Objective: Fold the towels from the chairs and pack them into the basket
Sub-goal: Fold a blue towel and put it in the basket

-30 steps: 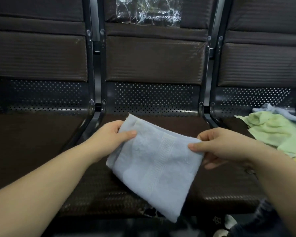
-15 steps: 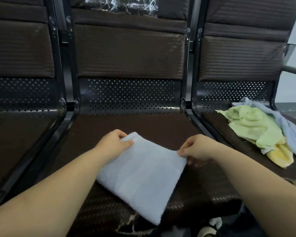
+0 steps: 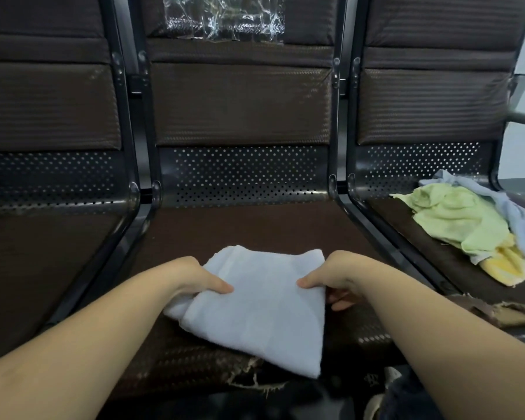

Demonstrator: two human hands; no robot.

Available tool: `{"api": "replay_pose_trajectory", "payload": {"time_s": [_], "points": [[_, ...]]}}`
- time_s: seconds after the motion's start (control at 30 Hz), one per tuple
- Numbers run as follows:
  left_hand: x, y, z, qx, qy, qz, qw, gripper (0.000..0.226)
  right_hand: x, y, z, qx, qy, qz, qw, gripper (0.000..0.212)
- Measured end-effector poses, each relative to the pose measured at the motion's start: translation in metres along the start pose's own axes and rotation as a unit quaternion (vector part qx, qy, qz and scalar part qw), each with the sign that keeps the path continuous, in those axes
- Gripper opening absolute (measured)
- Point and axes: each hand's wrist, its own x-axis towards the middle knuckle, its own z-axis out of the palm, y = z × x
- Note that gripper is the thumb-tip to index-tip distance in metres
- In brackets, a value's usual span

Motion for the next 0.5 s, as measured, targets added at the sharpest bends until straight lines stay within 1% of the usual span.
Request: {"api": "replay_pose_trajectory", "payload": {"time_s": [0.1,0.17,0.23,0.33,0.37,0.4,0.43,0.5], "points": [[-0.013,-0.015,-0.001,-0.008,-0.021,-0.016,1.000,0.090,-0.005,-0.007,0.014,0.048,0.005,-0.023,0.999,0.034],[-0.021,-0.025,0.001,-0.035,-0.007,-0.012,0.999,0.086,-0.010,-0.010,0.024,0.087,-0.008,-0.025,0.996,0.033],[-0.026,-0.035,0.003,-0.104,0.014,-0.016,0.994,0.079,-0.015,-0.012,0.033,0.100,-0.023,-0.031,0.994,0.037],[-0.032,-0.056,0.006,-0.245,0.012,-0.022,0.969,0.060,-0.026,-0.013,0.043,0.086,-0.059,-0.041,0.994,0.042],[-0.034,-0.063,0.007,-0.271,0.006,-0.017,0.963,0.055,-0.028,-0.013,0.046,0.081,-0.067,-0.047,0.993,0.045],[-0.036,-0.069,0.008,-0.294,0.003,-0.007,0.956,0.055,-0.031,-0.012,0.049,0.078,-0.068,-0.056,0.993,0.053],[-0.039,-0.074,0.009,-0.316,0.003,0.006,0.949,0.064,-0.032,-0.011,0.051,0.073,-0.065,-0.066,0.993,0.063],[-0.046,-0.081,0.009,-0.351,0.010,0.029,0.936,0.089,-0.037,-0.009,0.055,0.054,-0.052,-0.095,0.993,0.087]]}}
